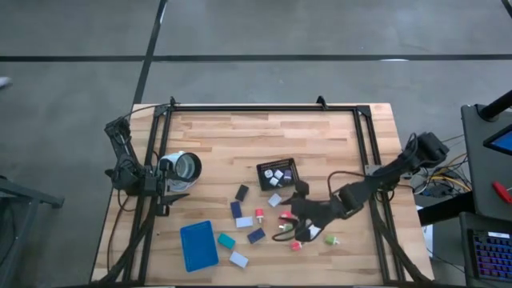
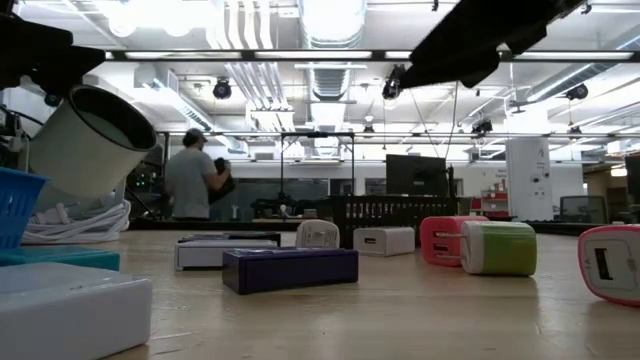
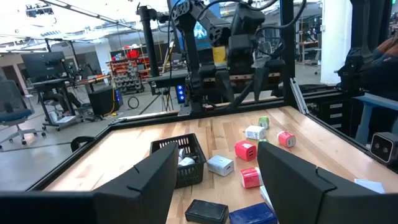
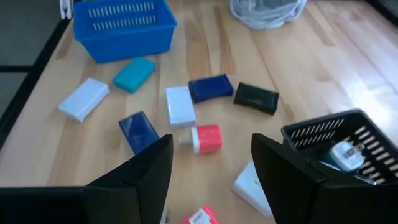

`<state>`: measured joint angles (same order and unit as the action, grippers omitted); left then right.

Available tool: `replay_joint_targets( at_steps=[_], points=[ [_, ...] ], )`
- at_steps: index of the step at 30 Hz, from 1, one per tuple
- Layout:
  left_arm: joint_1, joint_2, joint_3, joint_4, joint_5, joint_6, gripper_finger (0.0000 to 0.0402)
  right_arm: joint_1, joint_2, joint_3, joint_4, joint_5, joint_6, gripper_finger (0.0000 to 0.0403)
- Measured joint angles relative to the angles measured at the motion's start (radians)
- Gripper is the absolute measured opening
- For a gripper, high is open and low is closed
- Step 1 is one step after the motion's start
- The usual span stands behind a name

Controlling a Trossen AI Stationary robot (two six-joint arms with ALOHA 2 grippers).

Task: Pick & Place Office items
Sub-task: Put the left green charger adapter into the black bin

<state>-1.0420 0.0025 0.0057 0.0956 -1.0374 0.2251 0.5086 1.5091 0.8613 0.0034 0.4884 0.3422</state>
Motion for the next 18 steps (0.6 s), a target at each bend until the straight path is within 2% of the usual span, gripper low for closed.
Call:
replay_joint_targets(
  at_steps=[13, 18],
  points=[
    [0.0, 0.0, 0.0, 0.0, 0.0, 0.0, 0.0225, 0.043, 0.048, 0.0, -0.007, 0.008, 0.149, 0.0215],
    [0.0, 0.0, 0.0, 0.0, 0.0, 0.0, 0.0225, 0.096, 0.104, -0.004, -0.053, 0.009, 0.303, 0.0215]
  ],
)
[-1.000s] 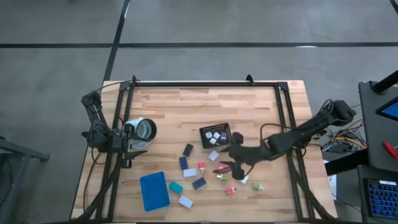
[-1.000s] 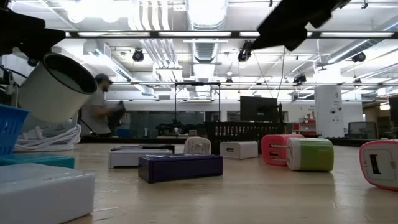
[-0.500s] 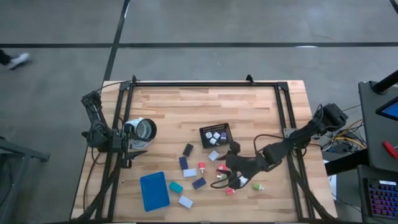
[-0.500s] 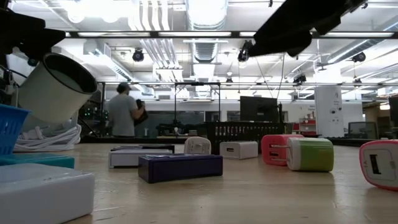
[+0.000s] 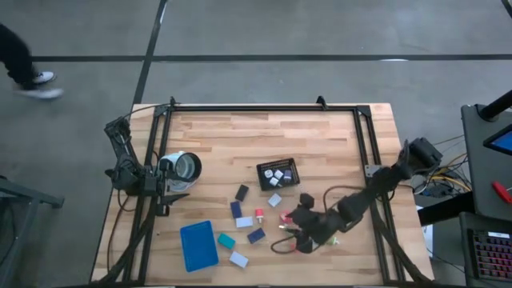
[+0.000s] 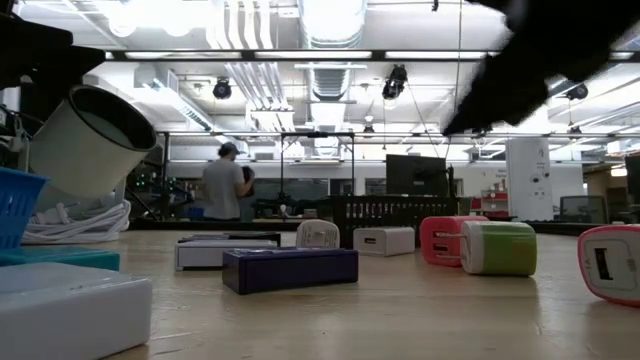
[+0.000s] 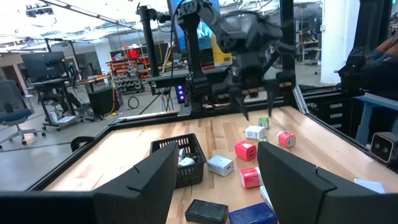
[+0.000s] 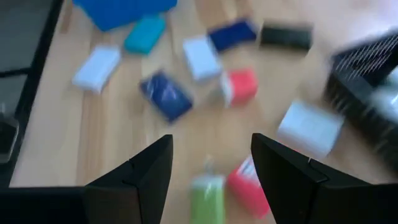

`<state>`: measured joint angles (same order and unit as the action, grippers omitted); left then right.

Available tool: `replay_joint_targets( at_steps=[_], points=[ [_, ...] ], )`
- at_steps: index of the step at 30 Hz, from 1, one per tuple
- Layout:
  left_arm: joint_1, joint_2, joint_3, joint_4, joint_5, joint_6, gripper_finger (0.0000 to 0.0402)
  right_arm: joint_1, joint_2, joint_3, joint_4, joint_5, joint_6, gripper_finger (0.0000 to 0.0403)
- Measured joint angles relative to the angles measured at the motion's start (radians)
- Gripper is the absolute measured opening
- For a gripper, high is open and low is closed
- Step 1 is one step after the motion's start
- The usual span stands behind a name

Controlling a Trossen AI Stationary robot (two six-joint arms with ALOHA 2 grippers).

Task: Pick & Place Office items
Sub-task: Put the left green charger adapter into the black bin

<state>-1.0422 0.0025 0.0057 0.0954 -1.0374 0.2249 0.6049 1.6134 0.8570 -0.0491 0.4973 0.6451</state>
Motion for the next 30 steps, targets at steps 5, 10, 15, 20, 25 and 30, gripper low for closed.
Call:
replay_joint_targets(
  at_steps=[5, 10, 15, 20, 25, 30],
  points=[
    [0.0, 0.001, 0.0, -0.001, 0.0, 0.0, 0.0225, 0.032, 0.076, 0.0, -0.011, 0.0, 0.017, 0.0215],
    [0.0, 0.001, 0.0, -0.002, 0.0, 0.0, 0.0225, 0.033, 0.146, 0.0, -0.014, 0.0, 0.018, 0.0215],
    [0.0, 0.001, 0.0, -0.002, 0.0, 0.0, 0.0225, 0.032, 0.184, 0.0, -0.003, -0.001, 0.018, 0.0215],
    [0.0, 0.002, 0.0, -0.002, 0.0, 0.0, 0.0225, 0.032, 0.2, 0.0, 0.004, -0.011, 0.046, 0.0215],
    [0.0, 0.002, 0.0, -0.002, 0.0, 0.0, 0.0225, 0.032, 0.209, 0.0, 0.01, -0.051, 0.056, 0.0215],
    [0.0, 0.002, 0.0, -0.002, 0.0, 0.0, 0.0225, 0.032, 0.211, 0.0, 0.011, -0.053, 0.056, 0.0214]
  ],
)
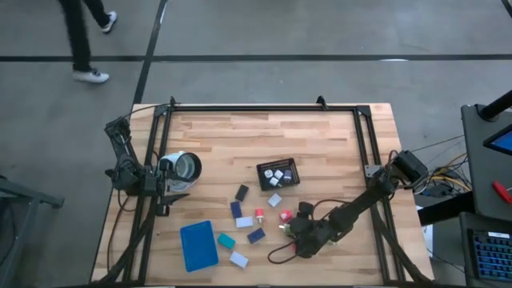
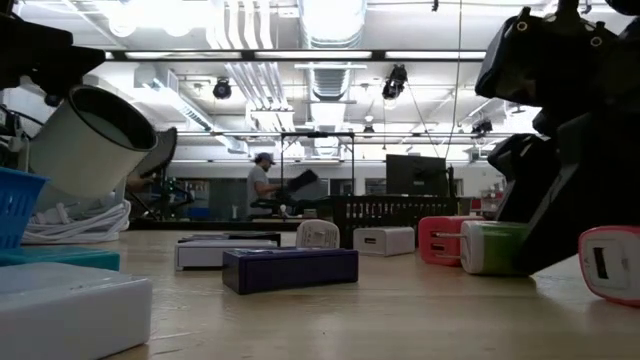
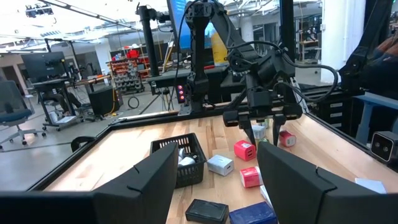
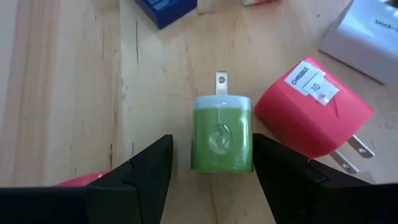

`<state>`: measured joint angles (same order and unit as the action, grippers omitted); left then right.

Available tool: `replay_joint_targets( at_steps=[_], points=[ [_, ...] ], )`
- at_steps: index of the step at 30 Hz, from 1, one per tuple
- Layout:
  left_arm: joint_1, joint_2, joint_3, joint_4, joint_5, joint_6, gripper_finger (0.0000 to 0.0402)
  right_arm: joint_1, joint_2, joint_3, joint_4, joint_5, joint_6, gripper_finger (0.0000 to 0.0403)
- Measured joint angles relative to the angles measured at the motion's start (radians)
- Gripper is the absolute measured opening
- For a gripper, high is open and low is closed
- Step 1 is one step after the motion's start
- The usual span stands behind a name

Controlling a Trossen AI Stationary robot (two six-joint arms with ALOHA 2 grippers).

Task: Pick & Place Office items
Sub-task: Put the left green charger adapter into the black bin

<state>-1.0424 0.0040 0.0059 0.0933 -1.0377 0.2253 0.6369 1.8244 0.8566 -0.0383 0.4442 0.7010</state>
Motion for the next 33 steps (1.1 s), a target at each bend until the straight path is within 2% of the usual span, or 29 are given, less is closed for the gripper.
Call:
replay_joint_targets(
  at_steps=[4, 14, 33],
  points=[
    [0.0, 0.0, 0.0, 0.0, 0.0, 0.0, 0.0225, 0.0, 0.0, 0.0, 0.0, 0.0, 0.0, 0.0202],
    [0.0, 0.0, 0.0, 0.0, 0.0, 0.0, 0.0225, -0.005, 0.0, 0.0, 0.0, 0.001, -0.004, 0.0131],
    [0.0, 0.0, 0.0, 0.0, 0.0, 0.0, 0.0225, -0.007, -0.007, 0.003, -0.004, 0.002, -0.004, 0.0142]
  ],
)
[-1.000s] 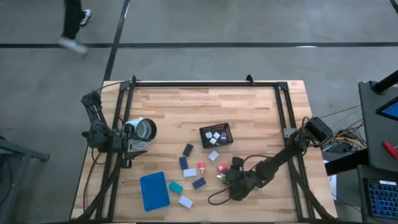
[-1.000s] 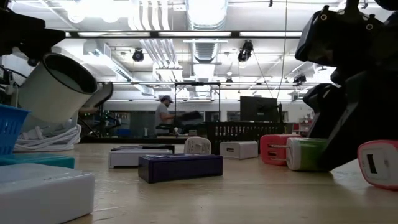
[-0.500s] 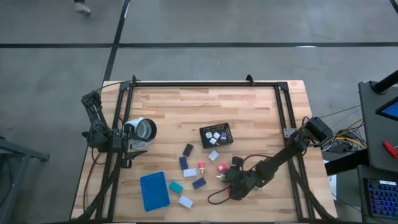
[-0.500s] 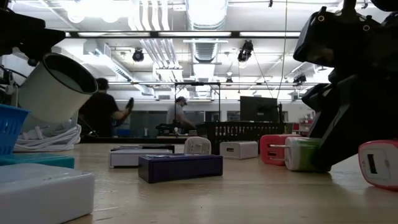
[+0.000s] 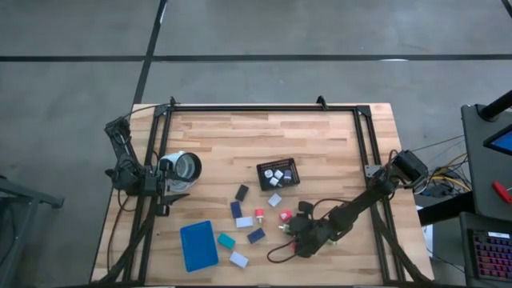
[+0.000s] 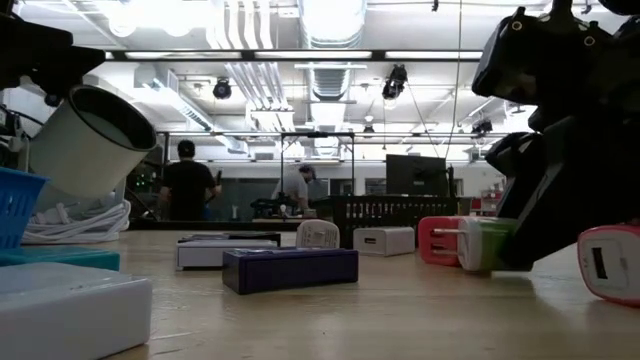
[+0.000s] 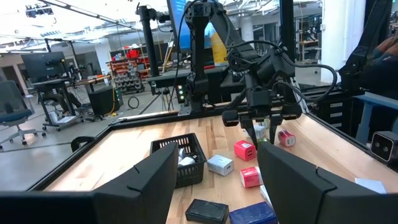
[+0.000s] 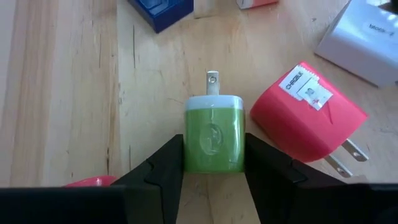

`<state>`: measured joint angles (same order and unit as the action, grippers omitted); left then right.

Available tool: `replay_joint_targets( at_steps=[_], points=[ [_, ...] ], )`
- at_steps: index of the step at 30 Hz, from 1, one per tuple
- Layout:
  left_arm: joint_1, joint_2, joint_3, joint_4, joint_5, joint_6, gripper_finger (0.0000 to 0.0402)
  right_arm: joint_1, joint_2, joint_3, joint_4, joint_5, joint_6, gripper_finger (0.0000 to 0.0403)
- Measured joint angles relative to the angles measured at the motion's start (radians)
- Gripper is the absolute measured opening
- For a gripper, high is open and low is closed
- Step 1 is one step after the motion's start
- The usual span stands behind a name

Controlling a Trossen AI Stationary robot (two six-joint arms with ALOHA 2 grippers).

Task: Pick & Place Office items
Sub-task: Put the left green charger adapter into the black bin

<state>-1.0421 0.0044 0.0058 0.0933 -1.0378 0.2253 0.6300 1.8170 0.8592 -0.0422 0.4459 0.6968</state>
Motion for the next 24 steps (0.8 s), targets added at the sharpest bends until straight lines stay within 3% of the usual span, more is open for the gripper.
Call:
replay_joint_targets(
  at_steps=[3, 12, 24],
  points=[
    [0.0, 0.0, 0.0, 0.0, 0.0, 0.0, 0.0225, 0.0, -0.021, 0.016, -0.013, 0.01, 0.0, 0.0143],
    [0.0, 0.0, 0.0, 0.0, 0.0, 0.0, 0.0225, -0.008, -0.196, 0.047, -0.069, 0.214, 0.011, 0.0143],
    [0.0, 0.0, 0.0, 0.0, 0.0, 0.0, 0.0225, -0.128, -0.318, 0.047, -0.124, 0.239, -0.023, 0.0143]
  ],
)
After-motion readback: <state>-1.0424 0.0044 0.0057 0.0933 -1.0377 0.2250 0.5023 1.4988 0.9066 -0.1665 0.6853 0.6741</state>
